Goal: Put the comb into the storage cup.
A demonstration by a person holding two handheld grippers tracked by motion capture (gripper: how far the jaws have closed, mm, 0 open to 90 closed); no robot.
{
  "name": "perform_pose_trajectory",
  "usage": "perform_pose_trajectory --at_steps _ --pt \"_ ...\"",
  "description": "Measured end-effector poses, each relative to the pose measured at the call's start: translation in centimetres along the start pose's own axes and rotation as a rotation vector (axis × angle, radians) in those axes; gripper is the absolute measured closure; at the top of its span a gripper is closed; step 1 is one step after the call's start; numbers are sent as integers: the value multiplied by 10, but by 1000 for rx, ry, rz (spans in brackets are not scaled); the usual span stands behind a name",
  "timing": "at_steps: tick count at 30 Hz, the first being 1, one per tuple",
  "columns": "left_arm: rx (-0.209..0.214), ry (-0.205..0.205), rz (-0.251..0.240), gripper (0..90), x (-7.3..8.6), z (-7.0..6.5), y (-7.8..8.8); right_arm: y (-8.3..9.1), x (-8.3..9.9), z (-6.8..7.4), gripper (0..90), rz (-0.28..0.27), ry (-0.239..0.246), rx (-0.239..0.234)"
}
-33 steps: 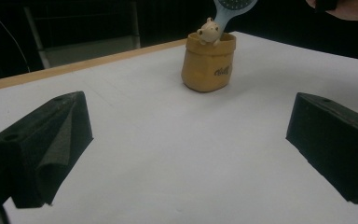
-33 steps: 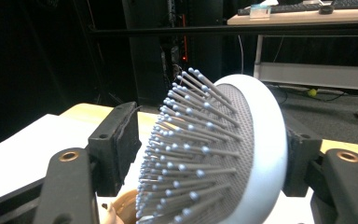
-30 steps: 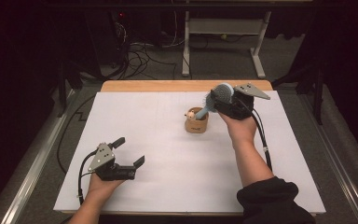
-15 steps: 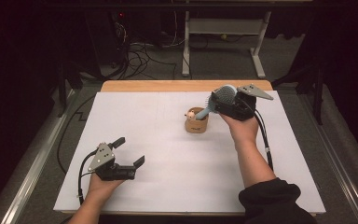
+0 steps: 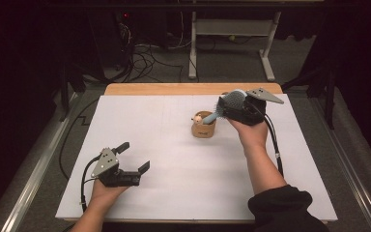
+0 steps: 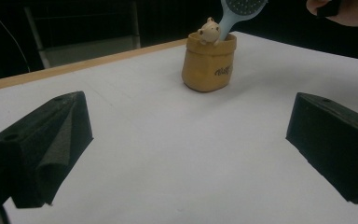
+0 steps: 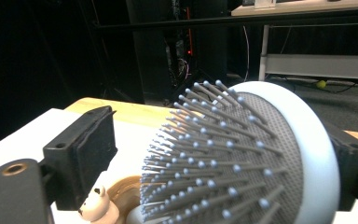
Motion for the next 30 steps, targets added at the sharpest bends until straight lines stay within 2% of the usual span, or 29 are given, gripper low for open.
perform_pose_trajectory --at_steps 18,30 --pt "1 1 5 12 0 0 -1 0 0 -4 7 16 19 11" --pt "-6 8 -1 6 1 2 0 9 -2 -4 4 15 59 1"
Point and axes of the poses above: each handheld gripper's, and its own axes: y roughly backward along the jaws, x roughly out of its underside, z roughly to its left, the point moved 4 cm from there along -y, roughly forward along the jaws, and after that the axes turned 14 degrees about x, right-handed, at the moved point
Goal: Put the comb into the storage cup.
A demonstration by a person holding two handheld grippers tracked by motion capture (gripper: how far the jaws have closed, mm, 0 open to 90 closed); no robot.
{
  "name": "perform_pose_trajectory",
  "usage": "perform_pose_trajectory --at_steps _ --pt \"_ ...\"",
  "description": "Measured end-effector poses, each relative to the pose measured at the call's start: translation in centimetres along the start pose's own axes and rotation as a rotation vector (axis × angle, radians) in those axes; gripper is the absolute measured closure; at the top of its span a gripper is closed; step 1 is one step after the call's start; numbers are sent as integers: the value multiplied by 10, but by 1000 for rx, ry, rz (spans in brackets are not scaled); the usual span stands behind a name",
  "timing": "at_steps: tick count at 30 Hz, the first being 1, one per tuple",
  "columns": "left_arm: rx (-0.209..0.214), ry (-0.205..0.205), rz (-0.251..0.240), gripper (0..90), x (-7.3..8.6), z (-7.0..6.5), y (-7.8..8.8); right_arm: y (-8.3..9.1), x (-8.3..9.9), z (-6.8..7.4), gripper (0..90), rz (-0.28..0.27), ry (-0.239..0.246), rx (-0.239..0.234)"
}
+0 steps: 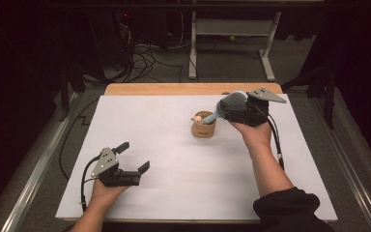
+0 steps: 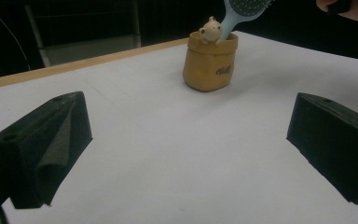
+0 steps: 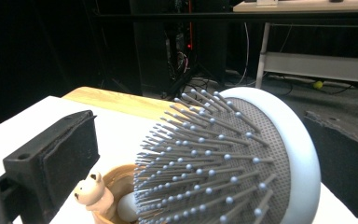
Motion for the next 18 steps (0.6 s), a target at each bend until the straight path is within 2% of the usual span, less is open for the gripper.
perform_pose_trajectory --at_steps 9,18 --pt "-2 12 1 5 2 3 0 13 4 -2 4 -12 25 -5" --pt "-8 11 -1 5 2 4 3 20 32 -5 4 11 34 -11"
Point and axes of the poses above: each handheld gripper's, and its own axes: y roughly backward along the jaws, x roughly out of its underside, z roughly to its left, the point moved 4 cm from there along -y, roughly forward along the jaws, and after that the axes turned 14 degrees about x, right-handed, at the moved point
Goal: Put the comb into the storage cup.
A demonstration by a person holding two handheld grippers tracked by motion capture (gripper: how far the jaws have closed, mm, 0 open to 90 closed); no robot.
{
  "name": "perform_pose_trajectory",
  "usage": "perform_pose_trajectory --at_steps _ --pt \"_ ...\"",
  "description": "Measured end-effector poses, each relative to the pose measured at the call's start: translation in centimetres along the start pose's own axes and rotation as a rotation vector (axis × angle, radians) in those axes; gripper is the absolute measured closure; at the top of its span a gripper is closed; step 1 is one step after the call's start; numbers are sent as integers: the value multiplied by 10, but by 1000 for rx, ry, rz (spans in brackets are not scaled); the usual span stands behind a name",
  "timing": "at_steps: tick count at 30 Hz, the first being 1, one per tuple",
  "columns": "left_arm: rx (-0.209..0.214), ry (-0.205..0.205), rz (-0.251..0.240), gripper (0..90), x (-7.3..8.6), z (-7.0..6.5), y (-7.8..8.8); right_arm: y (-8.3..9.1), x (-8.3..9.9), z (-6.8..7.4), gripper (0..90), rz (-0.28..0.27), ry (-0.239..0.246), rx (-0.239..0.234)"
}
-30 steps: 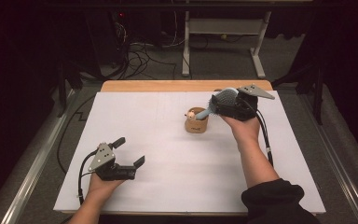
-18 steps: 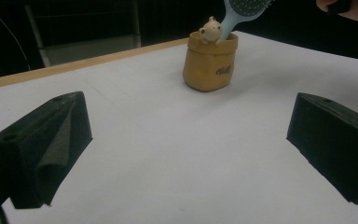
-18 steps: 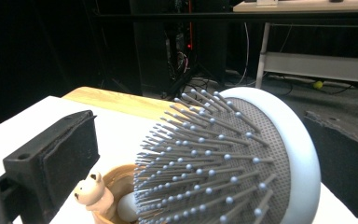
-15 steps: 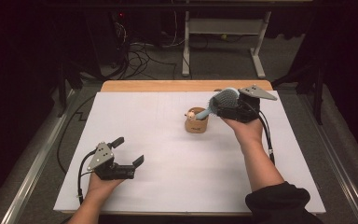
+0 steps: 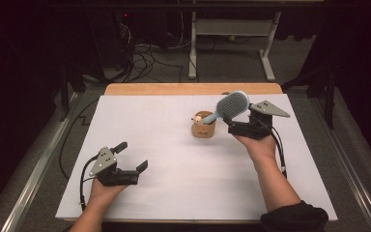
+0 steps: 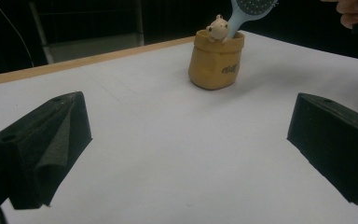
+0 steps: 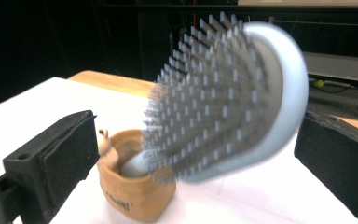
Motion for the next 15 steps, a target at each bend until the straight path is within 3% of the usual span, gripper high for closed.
perform_pose_trajectory --at_steps 8,15 --pt "-7 2 6 6 0 2 1 6 30 -2 4 24 4 -7" --pt "-11 3 12 5 0 4 6 22 51 -8 4 21 1 -11"
Point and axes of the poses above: each handheld gripper's, and its own axes: y roughly backward along the jaws, x roughly out of its underside, z roughly to its left, the point moved 4 cm from there along -y, roughly forward along the jaws, and after that the axes turned 14 degrees about x, right-handed, at the moved point
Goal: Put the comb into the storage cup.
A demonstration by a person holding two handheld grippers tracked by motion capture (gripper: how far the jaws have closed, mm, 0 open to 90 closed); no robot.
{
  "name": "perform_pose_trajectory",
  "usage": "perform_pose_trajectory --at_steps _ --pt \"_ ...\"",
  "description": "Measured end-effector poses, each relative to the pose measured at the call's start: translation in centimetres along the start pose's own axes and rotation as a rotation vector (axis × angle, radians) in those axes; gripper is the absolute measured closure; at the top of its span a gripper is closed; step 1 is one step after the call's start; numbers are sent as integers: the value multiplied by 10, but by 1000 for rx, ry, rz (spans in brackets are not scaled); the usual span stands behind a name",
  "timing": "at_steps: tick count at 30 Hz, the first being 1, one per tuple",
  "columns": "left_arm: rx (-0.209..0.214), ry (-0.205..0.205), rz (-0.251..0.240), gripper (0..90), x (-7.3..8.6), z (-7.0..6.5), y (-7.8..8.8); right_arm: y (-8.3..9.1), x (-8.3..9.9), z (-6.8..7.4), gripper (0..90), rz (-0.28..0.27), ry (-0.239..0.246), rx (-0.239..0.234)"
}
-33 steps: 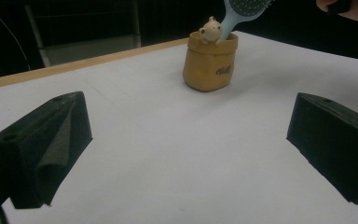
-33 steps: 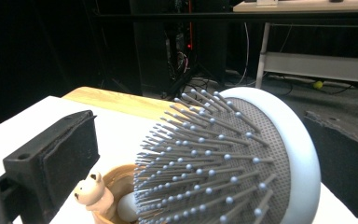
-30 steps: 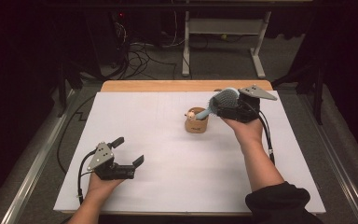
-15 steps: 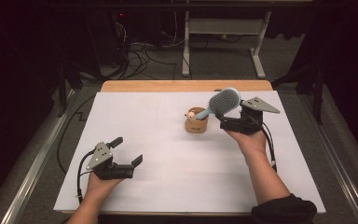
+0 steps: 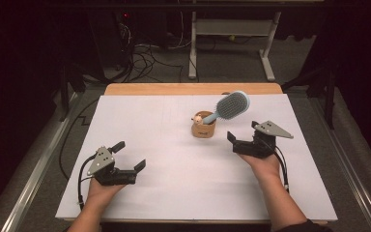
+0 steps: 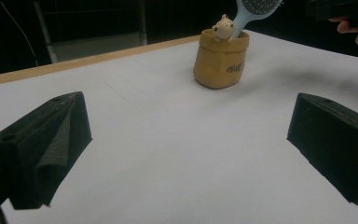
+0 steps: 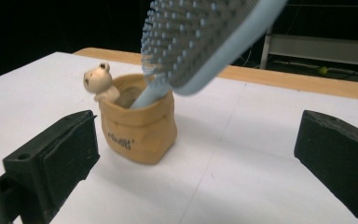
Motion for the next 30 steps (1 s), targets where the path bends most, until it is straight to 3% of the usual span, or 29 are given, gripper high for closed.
perform_pose_trajectory --at_steps 9,17,25,30 --pt "2 6 8 5 2 1 1 34 26 -11 4 -24 9 -3" --pt "2 3 19 5 2 -2 3 66 49 -29 4 -49 -10 5" --pt "-8 13 28 5 7 -5 11 97 57 -42 4 -100 -36 15" --pt "0 24 23 5 8 -5 13 101 55 -44 3 -126 -39 17"
Point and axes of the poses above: each handheld gripper's, and its own axes: y roughly backward along the jaws, x roughly out of its underside, z roughly to its left, the point moved 4 cm from there along -y, roughly forward along the jaws, and after that the axes turned 14 degrees about x, right-handed, at the moved point
